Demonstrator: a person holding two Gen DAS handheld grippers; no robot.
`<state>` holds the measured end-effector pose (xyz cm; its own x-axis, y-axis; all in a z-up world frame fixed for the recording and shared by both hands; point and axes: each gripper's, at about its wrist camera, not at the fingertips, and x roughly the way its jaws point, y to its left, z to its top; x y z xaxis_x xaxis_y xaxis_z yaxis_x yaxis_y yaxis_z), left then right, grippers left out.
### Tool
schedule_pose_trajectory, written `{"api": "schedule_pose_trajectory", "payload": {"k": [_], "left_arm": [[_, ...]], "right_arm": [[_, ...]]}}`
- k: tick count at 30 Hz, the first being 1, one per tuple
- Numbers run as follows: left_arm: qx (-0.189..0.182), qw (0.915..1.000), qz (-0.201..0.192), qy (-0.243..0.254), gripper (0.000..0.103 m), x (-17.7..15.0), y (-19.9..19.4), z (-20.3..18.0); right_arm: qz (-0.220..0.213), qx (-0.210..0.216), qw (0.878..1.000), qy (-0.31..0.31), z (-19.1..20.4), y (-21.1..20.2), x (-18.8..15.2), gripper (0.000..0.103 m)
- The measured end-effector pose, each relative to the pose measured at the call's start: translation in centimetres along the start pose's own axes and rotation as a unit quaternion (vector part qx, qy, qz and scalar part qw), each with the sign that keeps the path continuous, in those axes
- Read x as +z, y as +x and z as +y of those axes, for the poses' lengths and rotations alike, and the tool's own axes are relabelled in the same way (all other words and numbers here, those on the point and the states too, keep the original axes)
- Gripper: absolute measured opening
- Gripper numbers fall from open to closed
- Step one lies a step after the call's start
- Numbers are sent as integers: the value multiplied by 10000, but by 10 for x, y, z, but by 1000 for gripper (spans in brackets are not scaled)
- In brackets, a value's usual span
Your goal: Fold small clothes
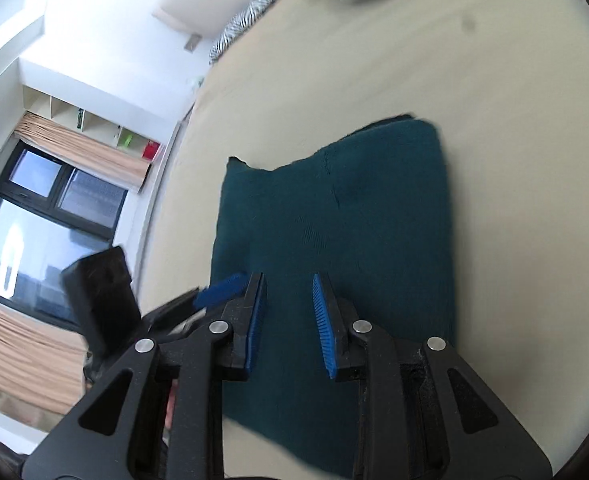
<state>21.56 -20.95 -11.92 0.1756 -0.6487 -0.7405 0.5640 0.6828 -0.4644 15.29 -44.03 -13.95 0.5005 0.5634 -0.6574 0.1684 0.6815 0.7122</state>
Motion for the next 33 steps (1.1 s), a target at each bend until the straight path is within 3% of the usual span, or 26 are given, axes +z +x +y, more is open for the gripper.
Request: {"api": "schedule_pose_trajectory", "payload": {"k": [1,3,8,11,15,17,20,23,27,30,33], "left_arm": [[3,10000,15,11,57,1,1,0],[-15,10000,38,49,57,3,4,0],[8,9999,51,101,56,4,7,-1],[112,9997,56,189,56,3,7,-5],[209,9994,48,276,56,2,8,-8],[263,9991,54,342,56,2,8,-10],[320,9986,65,405,56,1,9,-12],[379,9981,60,472,56,0,10,-14],[437,9976,34,533,56,-2,10,-15],[449,9976,30,523,56,-2,9,-14],[464,9975,28,532,56,-2,10,-15]], "right_arm": [[13,-172,9998,44,-5,5,4,22],[-47,-33,9998,165,-19,9,10,18],[-741,-43,9950,674,-48,-17,11,18],[-1060,-231,9915,720,-41,-35,10,22],[-843,108,9960,288,-9,-31,13,24],[-675,-25,9976,119,0,-22,14,26],[-527,-289,9972,453,-19,-7,26,28],[-1001,33,9909,902,-43,-25,25,25],[-1427,-450,9851,849,-39,-61,13,31],[-1387,59,9887,569,-24,-81,-6,31],[-1033,509,9928,324,-10,-89,-37,31]]}}
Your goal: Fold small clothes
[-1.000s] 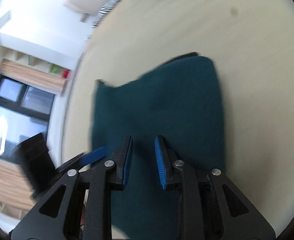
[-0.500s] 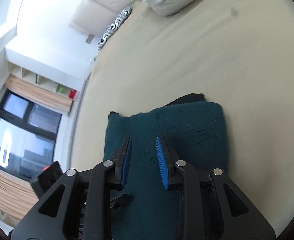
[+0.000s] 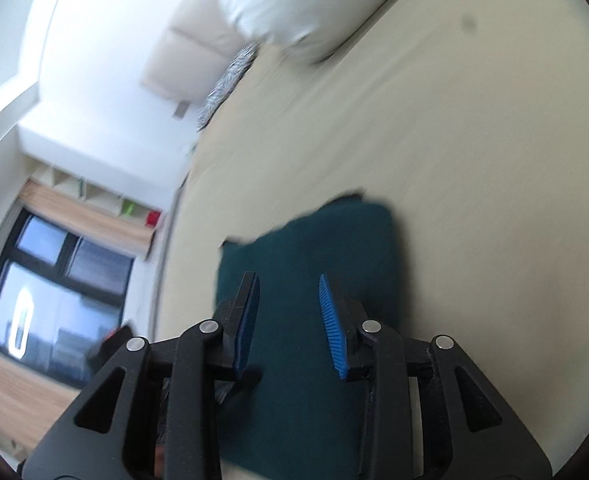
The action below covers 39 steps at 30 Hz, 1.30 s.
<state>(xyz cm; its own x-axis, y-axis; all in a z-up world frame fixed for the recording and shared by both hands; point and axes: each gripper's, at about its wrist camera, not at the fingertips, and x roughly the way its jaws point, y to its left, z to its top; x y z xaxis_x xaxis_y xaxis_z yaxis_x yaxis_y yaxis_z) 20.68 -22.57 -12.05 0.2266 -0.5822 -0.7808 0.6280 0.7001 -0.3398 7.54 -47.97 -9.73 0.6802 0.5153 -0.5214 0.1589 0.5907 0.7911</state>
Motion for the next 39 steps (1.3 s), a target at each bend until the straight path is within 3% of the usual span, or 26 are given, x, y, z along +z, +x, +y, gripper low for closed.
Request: {"api": "schedule_pose_trajectory", "payload": {"k": [2,4,7,8,11,13,14,15,16,18,22,26,30,31,35,37,39], "left_arm": [[-2,10000,-12,-22,56,0,0,0],[20,10000,-25,-26,56,0,1,-1],[34,10000,-71,10,56,-4,-3,-2],[34,9999,-122,17,56,-6,-7,-1],[64,9995,-293,-78,53,-12,-31,2],[-58,9976,-626,-303,55,-16,-54,9],[-89,9947,-886,-506,61,-20,-68,18],[-105,9924,-1018,-678,62,-22,-75,26],[-134,9906,-1087,-823,62,-22,-79,34],[-226,9884,-994,-1122,62,-23,-76,51],[-437,9828,-694,-1652,62,-30,-56,74],[-730,9757,-170,-2058,65,-37,-25,84],[-941,9698,-85,-2250,65,-38,-15,86],[-917,9696,-60,-2266,63,-36,-13,84],[-756,9734,41,-2162,54,-32,-11,77],[-713,9737,30,-2164,49,-31,-12,76],[-663,9757,22,-2089,45,-30,-15,75]], "right_arm": [[362,375,9986,-115,3,-5,-31,31],[756,451,9960,-150,7,4,-58,32],[1484,-292,9875,-441,1,20,-102,38],[1493,-245,9874,-472,-2,16,-109,38],[1302,-237,9907,-323,-5,-9,-106,38],[880,-321,9943,-516,-1,-31,-88,45],[669,-334,9955,-582,1,-40,-81,52],[381,-423,9965,-620,2,-51,-72,77],[93,-577,9963,-624,1,-59,-65,92],[-303,-668,9955,-601,-1,-62,-45,92],[-59,-667,9974,-262,-10,-44,-14,91],[541,-536,9971,-24,-19,4,2,82],[870,-581,9944,161,-30,41,8,57],[921,-583,9939,138,-35,53,10,52],[1141,-769,9905,-8,-32,77,13,51],[1187,-885,9889,-101,-28,82,13,35],[1184,-1070,9870,-216,-21,89,11,30]]}}
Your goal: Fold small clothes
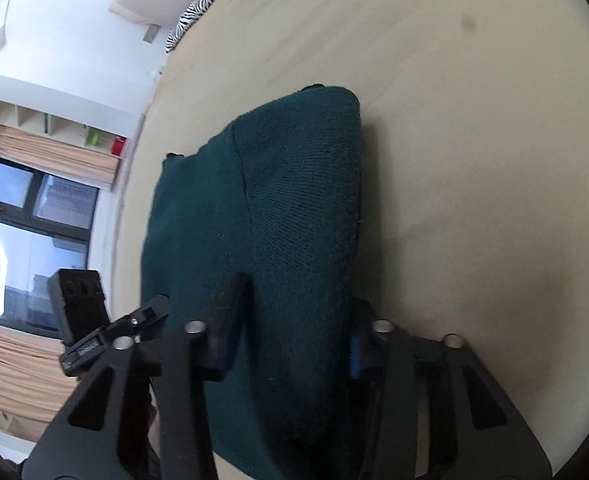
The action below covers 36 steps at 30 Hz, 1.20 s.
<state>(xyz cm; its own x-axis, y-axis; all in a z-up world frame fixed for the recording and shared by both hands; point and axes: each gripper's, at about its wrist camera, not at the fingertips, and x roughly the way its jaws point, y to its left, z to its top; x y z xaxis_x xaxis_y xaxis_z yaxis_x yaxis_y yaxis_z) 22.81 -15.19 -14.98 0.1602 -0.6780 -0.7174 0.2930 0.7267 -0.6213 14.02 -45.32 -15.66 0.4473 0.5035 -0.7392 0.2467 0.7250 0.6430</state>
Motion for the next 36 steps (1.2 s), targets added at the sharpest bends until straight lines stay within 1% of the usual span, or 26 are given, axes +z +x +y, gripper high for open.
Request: {"api": "schedule_pose_trajectory", "payload": {"k": [1,3,6,8,10,15,20,22,24,25,28,30,31,34,36], "left_arm": [[40,10000,-13,69,43,-1,-4,-4],[47,9999,-47,152,40,-2,-12,-10],[54,9993,-152,332,40,-9,-35,-23],[100,9986,-225,470,39,-17,-57,-29],[85,9985,-274,464,39,-26,-78,-28],[147,9980,-395,463,39,-60,-145,-9],[404,9973,-474,392,40,-100,-186,19],[452,9977,-447,253,40,-112,-189,34],[456,9981,-409,5,40,-125,-188,56],[472,9981,-388,-85,40,-128,-185,64],[521,9976,-309,-331,42,-136,-171,93],[218,9973,-347,-615,44,-140,-167,110],[178,9974,-363,-589,45,-141,-167,111],[317,9981,-391,-352,48,-144,-167,106],[406,9977,-418,-333,51,-143,-166,104]], "right_arm": [[-50,-121,9998,-115,7,2,-1,27],[-163,-363,9986,-338,17,-1,-9,24],[-329,-415,9970,-572,45,-13,-22,22],[-391,-374,9958,-736,66,-21,-35,22],[-427,-302,9942,-941,92,-29,-54,22],[-350,83,9919,-1214,135,-40,-100,22],[-84,367,9886,-1455,170,-24,-147,22],[56,425,9887,-1434,176,-10,-161,22],[179,427,9891,-1397,177,7,-170,22],[224,394,9889,-1417,178,17,-174,22],[408,335,9914,-1200,168,47,-178,22],[466,90,9928,-1101,158,64,-180,22],[508,94,9939,-970,149,69,-181,22],[462,506,9956,-638,132,69,-184,25],[420,549,9959,-583,128,69,-187,29]]}}
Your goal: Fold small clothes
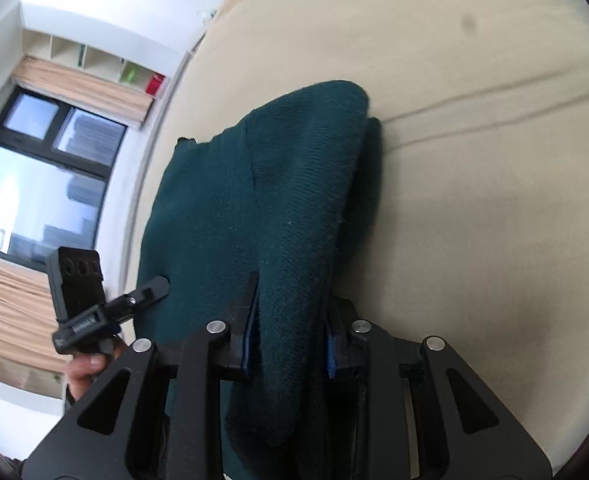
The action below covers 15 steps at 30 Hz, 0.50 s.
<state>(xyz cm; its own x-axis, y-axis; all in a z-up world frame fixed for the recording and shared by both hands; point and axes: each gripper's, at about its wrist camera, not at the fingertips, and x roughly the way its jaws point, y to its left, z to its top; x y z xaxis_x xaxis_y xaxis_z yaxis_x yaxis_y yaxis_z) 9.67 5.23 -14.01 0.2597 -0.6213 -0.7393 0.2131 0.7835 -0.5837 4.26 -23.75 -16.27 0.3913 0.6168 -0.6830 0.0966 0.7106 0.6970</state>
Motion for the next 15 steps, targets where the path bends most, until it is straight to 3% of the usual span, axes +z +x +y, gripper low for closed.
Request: {"api": "schedule_pose_trajectory", "payload": {"k": [6,10,13,15], "left_arm": [[182,9994,-275,54,54,-7,-13,-4],[768,9911,-1010,391,56,-15,-51,-18],[1352,9718,-1749,815,74,-26,-84,-43],[1817,9461,-2379,1240,90,-40,-105,-67]], "right_arm": [[-283,-119,9995,82,9,-9,-6,38],[-792,-333,9960,238,0,-42,-13,41],[-1351,-791,9874,234,2,-75,-22,42],[-1732,-1274,9766,-58,19,-93,-30,42]]}}
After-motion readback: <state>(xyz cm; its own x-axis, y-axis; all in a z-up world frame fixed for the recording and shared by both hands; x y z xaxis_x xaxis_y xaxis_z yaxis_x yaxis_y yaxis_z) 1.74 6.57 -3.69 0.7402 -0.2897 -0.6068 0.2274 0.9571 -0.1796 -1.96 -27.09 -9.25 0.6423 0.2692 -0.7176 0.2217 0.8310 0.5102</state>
